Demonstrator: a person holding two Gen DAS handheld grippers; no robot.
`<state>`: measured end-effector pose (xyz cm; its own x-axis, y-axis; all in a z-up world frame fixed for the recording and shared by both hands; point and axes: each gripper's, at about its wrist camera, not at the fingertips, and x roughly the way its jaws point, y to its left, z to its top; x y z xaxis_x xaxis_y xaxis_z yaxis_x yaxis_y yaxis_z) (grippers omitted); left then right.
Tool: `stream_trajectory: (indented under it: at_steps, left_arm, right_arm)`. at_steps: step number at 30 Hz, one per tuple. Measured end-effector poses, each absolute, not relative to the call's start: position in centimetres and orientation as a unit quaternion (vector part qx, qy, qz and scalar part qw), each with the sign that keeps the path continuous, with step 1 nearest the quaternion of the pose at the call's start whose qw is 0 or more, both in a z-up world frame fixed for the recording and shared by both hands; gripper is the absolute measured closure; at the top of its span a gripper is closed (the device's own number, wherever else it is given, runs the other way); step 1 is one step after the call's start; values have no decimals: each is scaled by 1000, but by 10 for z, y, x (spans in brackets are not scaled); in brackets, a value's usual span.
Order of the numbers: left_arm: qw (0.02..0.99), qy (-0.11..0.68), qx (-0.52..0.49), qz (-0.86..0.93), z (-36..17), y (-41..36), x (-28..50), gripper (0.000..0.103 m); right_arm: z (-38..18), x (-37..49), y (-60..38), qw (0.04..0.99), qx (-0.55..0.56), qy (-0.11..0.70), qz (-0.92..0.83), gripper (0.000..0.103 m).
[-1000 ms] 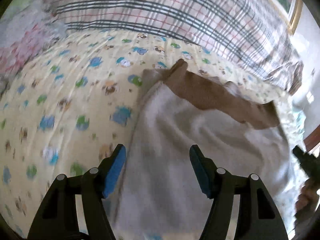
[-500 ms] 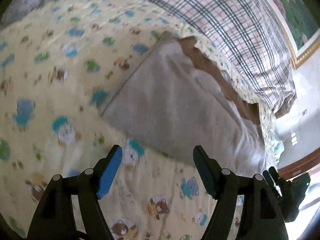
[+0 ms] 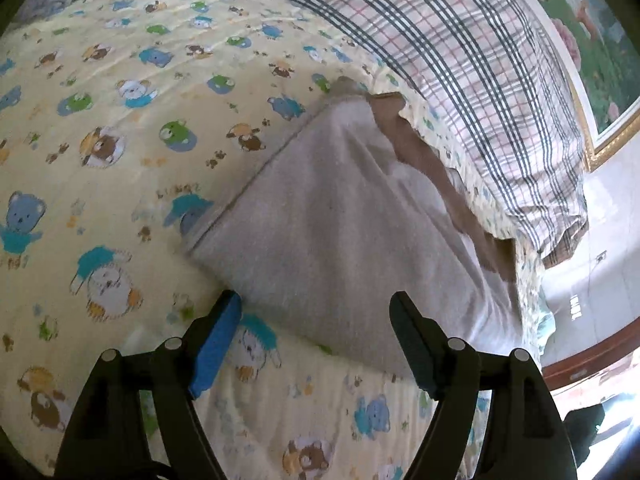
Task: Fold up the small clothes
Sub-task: 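Grasp the folded sweater edge with both grippers and fold it over lengthwise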
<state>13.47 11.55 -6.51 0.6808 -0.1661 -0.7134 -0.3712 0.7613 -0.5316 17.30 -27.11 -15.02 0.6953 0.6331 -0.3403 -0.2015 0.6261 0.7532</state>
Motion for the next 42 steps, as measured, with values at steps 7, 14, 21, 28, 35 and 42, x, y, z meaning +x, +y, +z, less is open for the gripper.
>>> stream_trajectory:
  at_steps: [7,14,21,28,35,42]
  left_arm:
    - [856,378,-346,69,-68,118,159,24]
    - [855,381,-349,51,-69,117,185,76]
    - [878,368,-303,29,-43,92,196,93]
    - [903,344,-254,-49,5,28,202,95]
    - [901,358,-204,-139,16,-61,210,97]
    - [882,419,-158,-145,-37,-106,221,97]
  right_arm:
    - [-142,172,-265,855,344,298,250,62]
    - [-139,173,-267,856,345,295,247,59]
    - [-144,177,-284,852,362,295,237,59]
    - [-143,183,-314,852,380,279,226,59]
    - [-131,199,-347,863,373,268,209,59]
    - [-117,254,-349,851,357,289,254,35]
